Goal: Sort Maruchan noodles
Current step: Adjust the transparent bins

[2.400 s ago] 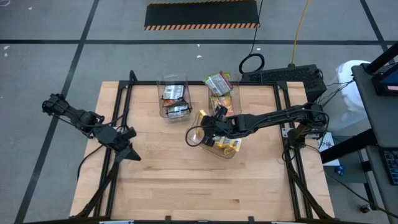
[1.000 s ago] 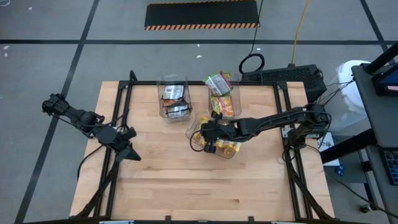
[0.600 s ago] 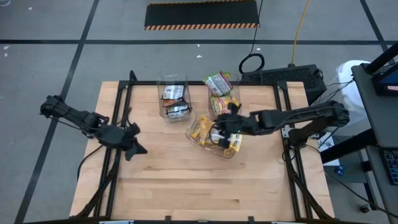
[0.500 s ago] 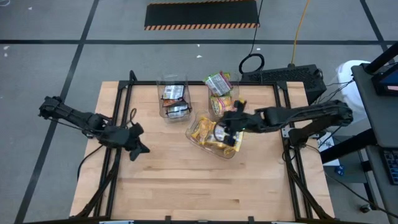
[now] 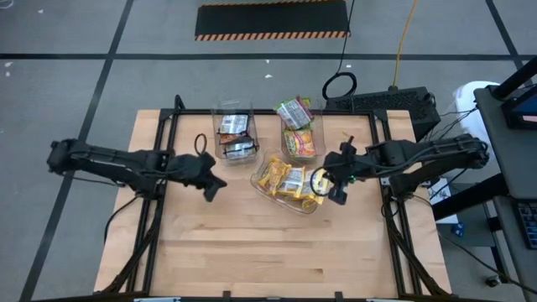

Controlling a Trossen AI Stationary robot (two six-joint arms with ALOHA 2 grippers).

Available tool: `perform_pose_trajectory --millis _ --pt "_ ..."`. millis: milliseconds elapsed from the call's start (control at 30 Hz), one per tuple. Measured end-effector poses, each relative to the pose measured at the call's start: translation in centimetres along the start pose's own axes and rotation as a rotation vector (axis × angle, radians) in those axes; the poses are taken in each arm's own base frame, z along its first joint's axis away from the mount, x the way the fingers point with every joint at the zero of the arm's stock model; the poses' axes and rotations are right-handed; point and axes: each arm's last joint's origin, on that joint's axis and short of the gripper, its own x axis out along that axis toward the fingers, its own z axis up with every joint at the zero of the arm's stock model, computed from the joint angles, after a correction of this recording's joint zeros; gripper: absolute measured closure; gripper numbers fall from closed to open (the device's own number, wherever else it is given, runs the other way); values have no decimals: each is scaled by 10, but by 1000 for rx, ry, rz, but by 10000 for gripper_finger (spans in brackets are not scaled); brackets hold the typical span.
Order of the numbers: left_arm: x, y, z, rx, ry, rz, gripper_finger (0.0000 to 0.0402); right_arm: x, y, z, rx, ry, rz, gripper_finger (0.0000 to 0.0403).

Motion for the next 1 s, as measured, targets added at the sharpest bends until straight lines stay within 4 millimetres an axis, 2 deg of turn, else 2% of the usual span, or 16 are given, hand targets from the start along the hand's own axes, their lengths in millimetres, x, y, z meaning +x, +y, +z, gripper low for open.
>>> perform_pose_trajectory --millis 200,333,500,733,1000 --pt "29 11 16 12 -5 42 376 5 -1 -16 -21 124 -24 401" --pt "50 17 29 34 -31 17 376 17 -6 -35 12 200 -52 402" --pt "67 29 38 42 -47 52 376 33 -14 -61 57 240 -75 402" --pt "81 50 45 55 -43 160 376 58 -21 -93 104 152 -34 403" --pt "83 57 55 72 -111 181 376 78 -22 -106 106 17 38 403"
